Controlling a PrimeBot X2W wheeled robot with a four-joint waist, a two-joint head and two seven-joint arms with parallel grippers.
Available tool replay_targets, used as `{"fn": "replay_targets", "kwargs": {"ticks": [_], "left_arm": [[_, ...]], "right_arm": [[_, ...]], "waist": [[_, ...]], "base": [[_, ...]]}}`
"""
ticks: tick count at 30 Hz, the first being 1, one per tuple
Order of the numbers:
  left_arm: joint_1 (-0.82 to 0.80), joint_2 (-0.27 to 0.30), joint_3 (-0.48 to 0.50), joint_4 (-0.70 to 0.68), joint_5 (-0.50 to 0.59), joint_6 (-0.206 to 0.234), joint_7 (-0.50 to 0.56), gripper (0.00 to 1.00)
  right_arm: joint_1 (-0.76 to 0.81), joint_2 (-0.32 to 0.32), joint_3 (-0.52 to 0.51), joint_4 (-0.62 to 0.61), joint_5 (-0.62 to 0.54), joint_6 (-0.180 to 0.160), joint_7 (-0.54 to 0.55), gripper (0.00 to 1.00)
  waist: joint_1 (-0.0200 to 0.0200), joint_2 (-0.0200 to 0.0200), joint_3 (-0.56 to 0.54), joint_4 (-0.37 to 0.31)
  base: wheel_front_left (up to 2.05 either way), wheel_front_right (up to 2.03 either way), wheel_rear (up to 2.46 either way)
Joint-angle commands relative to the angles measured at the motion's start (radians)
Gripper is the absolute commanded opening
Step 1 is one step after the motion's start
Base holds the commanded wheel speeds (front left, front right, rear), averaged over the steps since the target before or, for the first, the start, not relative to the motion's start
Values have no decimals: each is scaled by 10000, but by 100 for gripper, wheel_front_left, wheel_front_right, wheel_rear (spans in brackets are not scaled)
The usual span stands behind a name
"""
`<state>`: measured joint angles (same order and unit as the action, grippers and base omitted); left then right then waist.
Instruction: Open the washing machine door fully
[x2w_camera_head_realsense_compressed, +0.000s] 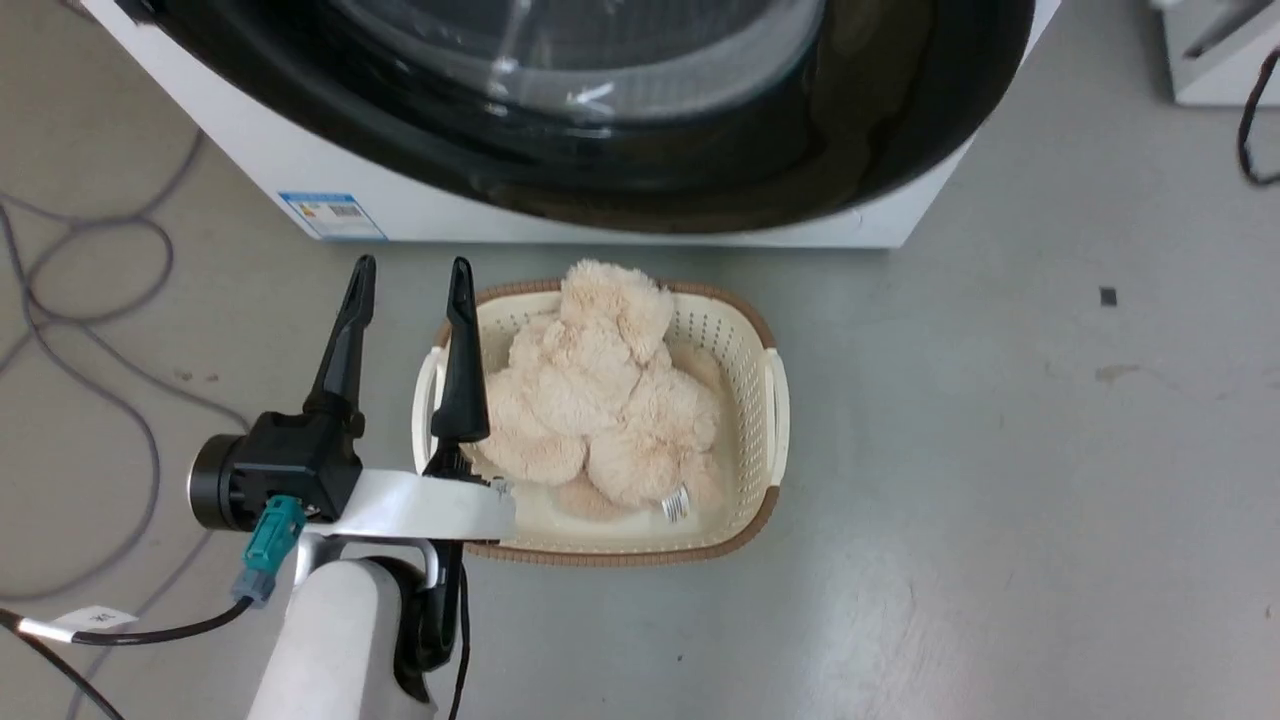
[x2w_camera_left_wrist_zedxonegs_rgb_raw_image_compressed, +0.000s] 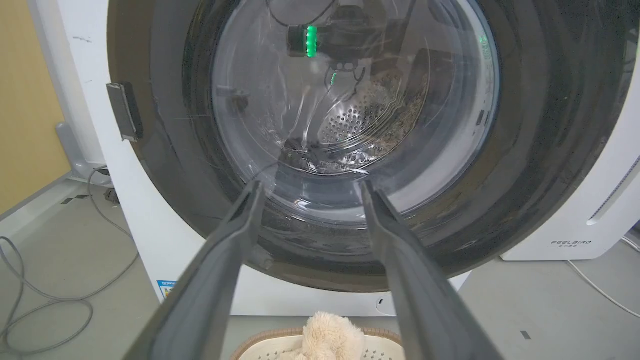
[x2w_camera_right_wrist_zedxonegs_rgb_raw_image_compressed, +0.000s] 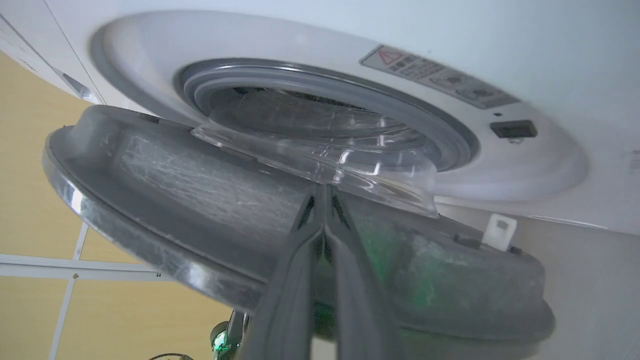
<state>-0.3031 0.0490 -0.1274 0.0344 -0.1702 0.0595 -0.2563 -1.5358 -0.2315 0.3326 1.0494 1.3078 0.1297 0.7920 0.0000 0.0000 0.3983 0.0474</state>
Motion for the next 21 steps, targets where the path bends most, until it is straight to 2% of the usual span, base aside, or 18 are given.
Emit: {"fn": "replay_targets", "kwargs": {"ticks": [1,21], "left_arm": [[199,12,32,83,59,-45,-55,100],[1569,12,-58,1166,310,-466,-55,100]], "right_arm": [[490,94,64,-74,123,10,198,0],[4654,614,159,-1931,1028,10,1406,0]], "waist": [[0,0,-274,15],[0,0,-2505,336]], "base": [[0,0,0],[0,0,0]]}}
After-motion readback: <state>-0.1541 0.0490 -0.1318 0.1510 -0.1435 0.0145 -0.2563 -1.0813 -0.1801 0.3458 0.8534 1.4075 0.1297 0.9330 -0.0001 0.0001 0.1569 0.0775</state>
